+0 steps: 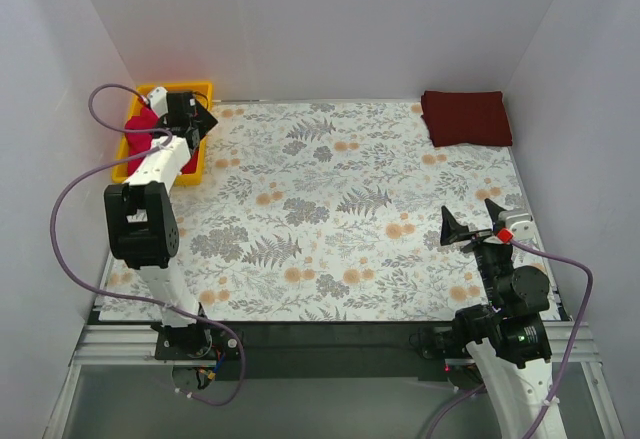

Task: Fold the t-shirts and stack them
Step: Grab the tshirt from the pile

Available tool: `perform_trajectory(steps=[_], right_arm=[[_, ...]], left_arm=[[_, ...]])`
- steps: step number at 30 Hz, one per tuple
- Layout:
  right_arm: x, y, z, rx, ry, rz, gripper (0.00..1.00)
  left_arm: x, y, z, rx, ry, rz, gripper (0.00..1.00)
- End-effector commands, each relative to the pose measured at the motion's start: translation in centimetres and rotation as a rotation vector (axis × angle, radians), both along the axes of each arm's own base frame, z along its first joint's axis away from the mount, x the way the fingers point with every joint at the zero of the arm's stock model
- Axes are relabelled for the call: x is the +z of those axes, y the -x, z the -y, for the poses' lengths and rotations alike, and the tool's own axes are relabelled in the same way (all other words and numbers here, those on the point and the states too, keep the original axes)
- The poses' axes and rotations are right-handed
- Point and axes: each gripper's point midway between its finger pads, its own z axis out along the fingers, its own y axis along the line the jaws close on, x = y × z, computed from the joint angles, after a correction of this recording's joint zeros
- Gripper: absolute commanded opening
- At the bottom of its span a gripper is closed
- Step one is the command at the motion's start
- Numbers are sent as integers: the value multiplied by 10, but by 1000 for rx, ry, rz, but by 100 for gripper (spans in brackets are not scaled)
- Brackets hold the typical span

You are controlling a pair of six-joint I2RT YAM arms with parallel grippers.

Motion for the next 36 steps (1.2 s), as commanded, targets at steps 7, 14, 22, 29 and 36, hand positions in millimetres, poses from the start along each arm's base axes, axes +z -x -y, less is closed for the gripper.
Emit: perform_trajectory(steps=[7,14,22,29,36], right_arm=[[10,4,-6,36,1,48,98],[2,-1,-12,61,21,8,98],[-1,-2,-16,77,27,-5,98],[2,0,-16,82,25,6,98],[2,1,-15,76,23,10,98]], left_arm=[[-39,-38,-112,220,-202,-99,80],[-91,-43,-128,208,-269,-214,59],[-14,-34,-143,299,-386,-131,10],[96,-37,-124,302,-449,75,0],[208,-40,-28,106,-544,329,0]])
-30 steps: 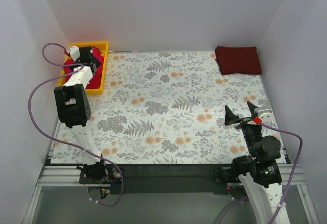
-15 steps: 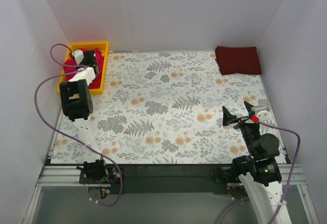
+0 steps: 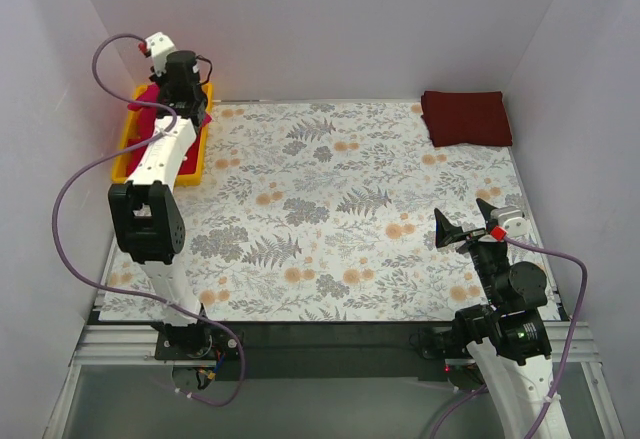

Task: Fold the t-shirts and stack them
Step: Grab the tshirt from the pile, then move the tshirt to the center of the board

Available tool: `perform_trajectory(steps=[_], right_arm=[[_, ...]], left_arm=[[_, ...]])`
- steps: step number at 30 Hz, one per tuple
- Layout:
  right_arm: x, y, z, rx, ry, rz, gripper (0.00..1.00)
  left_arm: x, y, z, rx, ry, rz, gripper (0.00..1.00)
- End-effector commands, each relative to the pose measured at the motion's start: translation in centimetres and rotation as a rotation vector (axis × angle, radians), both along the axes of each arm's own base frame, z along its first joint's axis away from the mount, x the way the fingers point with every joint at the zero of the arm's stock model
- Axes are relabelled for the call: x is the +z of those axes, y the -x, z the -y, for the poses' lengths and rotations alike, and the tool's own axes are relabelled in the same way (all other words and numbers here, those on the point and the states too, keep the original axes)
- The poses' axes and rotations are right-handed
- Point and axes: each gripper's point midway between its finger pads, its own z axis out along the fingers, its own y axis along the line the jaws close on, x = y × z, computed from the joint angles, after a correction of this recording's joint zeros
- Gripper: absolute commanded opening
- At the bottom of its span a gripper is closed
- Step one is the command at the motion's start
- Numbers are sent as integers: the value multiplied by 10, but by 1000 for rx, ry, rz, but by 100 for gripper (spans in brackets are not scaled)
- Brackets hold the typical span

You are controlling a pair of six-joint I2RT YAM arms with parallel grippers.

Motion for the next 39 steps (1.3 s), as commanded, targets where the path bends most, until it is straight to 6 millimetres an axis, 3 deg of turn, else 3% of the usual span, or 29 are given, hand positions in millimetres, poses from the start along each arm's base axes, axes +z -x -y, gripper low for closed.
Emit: perform_trajectory(steps=[1,2,3,4,6,9,10,11,12,14,15,17,18,19,21,23,24,25,26,27,28,29,31,32,36,39], right_arm=[[9,2,0,0,-4,40,98],[10,2,0,0,-4,41,98],[11,3,1,0,-3,44,98],[11,3,0,2,-5,46,98],[11,3,1,-3,-6,47,98],[12,3,2,-6,-8,50,98],[12,4,2,-7,-9,52,98],[12,3,2,-9,-9,51,98],[13,4,2,-9,-9,52,98],[13,4,2,-6,-9,52,98],[13,4,2,-7,-12,52,98],[15,4,1,1,-12,51,98],[15,4,0,1,-11,47,98],[14,3,0,3,-10,41,98],[15,3,-2,14,-16,31,98],[10,3,-10,54,-10,2,98],[11,4,-15,81,-4,-1,98],[9,5,-20,114,-2,-14,98],[6,2,-26,138,-21,-50,98],[0,-1,-27,138,-16,-78,98],[4,0,-32,163,-41,-95,98],[-4,-5,-39,190,-39,-148,98],[-4,-6,-51,254,-37,-187,98],[-18,-17,-55,242,-85,-283,98],[-51,-42,-62,203,-119,-544,98],[-69,-71,-61,111,-139,-701,98]], left_arm=[[129,12,63,-145,-107,252,0],[142,12,94,-226,-110,279,0],[152,16,110,-272,-133,283,0],[179,25,124,-306,-134,355,0],[197,36,174,-452,-138,396,0],[205,65,236,-645,-120,423,0],[204,77,270,-752,-95,433,0],[212,92,283,-804,-81,453,0],[196,99,298,-855,-75,420,0],[183,126,343,-1023,-34,397,0],[168,139,353,-1083,-11,366,0],[136,167,387,-1276,59,289,10],[132,183,392,-1328,113,280,14],[93,196,396,-1374,148,185,16],[66,210,387,-1356,190,122,25],[37,221,350,-1226,166,69,37],[30,215,321,-1057,159,71,49],[30,223,296,-971,153,67,56],[14,233,272,-877,146,22,62],[9,234,271,-878,145,11,64],[-5,245,267,-866,176,-49,67],[-10,254,265,-871,209,-68,71],[-31,272,276,-920,308,-141,80],[-49,280,278,-930,337,-184,82],[-90,298,294,-973,446,-298,83],[-111,301,300,-989,457,-370,84]])
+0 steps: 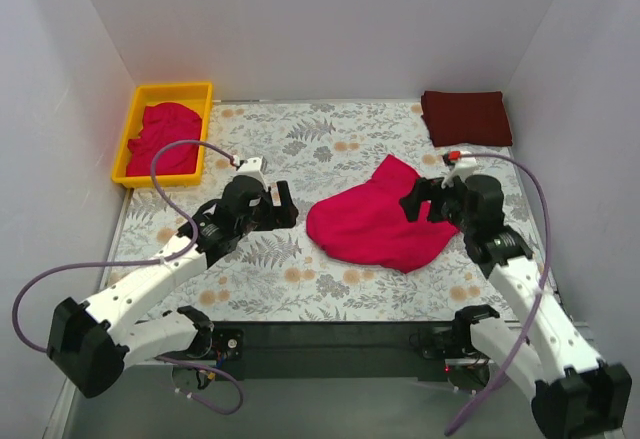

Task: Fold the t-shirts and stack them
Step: Move the tshirt to the center of the board, then flatten the tshirt out

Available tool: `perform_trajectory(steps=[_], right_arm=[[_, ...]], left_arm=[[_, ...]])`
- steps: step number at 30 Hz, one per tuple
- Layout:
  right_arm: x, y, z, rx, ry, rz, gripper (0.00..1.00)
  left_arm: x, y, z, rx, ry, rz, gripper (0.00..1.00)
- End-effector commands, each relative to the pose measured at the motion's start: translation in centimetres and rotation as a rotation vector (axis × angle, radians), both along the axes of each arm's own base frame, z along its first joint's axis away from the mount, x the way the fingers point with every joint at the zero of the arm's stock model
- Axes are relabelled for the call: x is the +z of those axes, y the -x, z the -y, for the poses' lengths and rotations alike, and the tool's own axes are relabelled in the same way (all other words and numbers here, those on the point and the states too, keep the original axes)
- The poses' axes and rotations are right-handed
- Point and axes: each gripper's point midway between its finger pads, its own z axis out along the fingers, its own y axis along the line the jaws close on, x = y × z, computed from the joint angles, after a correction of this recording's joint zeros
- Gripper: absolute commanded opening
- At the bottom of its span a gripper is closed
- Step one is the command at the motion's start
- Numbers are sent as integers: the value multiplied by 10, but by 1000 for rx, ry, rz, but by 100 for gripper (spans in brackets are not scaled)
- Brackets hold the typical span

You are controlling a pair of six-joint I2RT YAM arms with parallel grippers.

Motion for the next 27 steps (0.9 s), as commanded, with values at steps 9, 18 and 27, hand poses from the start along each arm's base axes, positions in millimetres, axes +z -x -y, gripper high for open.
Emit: perform_trajectory(steps=[9,18,27], right_arm=[[-60,-101,40,-299,67,-333,77],[-115,-149,50,-275,8,-446,52],[-148,-169,50,-270,9,-489,47]], left_arm=[[-77,17,31,-89,27,-258,84],[-106,-12,52,-72,8,-299,85],[-128,-18,72,-87,44,-370,84]])
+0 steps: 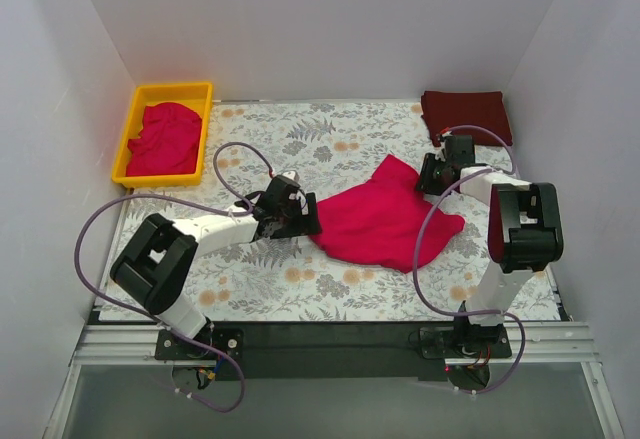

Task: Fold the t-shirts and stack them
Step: Flatten the tshirt out

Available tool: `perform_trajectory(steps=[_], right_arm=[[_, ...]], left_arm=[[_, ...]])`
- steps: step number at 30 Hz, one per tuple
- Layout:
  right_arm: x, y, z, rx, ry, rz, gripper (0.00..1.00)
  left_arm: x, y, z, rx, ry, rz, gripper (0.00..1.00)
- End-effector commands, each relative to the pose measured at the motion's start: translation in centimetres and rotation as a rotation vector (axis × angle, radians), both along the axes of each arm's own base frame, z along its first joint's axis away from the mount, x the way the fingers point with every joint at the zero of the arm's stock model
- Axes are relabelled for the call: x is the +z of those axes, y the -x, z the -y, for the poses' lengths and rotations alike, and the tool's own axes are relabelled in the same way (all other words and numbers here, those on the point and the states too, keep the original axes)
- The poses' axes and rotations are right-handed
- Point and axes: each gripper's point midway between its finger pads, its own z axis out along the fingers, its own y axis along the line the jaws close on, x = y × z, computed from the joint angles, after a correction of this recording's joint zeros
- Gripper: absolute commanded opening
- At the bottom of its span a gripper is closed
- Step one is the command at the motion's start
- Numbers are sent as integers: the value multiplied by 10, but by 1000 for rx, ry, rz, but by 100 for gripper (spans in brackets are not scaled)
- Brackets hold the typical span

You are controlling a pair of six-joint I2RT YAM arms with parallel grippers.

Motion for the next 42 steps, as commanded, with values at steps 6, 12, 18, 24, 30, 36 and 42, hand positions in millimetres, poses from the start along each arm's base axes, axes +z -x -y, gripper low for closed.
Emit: perform_trajectory(steps=[6,12,18,24,30,36,42], right_arm=[[26,-39,0,10,-2,125,1],[119,-43,28,-64,124,356,1],[223,-16,48,-137,197,622,1],[236,18,43,-126,150,678,1],[196,45,34,-111,83,596,1],[207,56,32,-104,74,608,1],[196,59,-20,85,-122,534,1]], left_arm=[[-3,-20,7,59,7,29,20],[32,-45,-55,238,-194,189,0],[126,-62,-109,362,-255,441,0],[165,-50,-132,434,-245,531,0],[129,-15,-135,439,-163,432,0],[138,0,-149,496,-135,447,0],[250,1,-162,504,-59,676,0]])
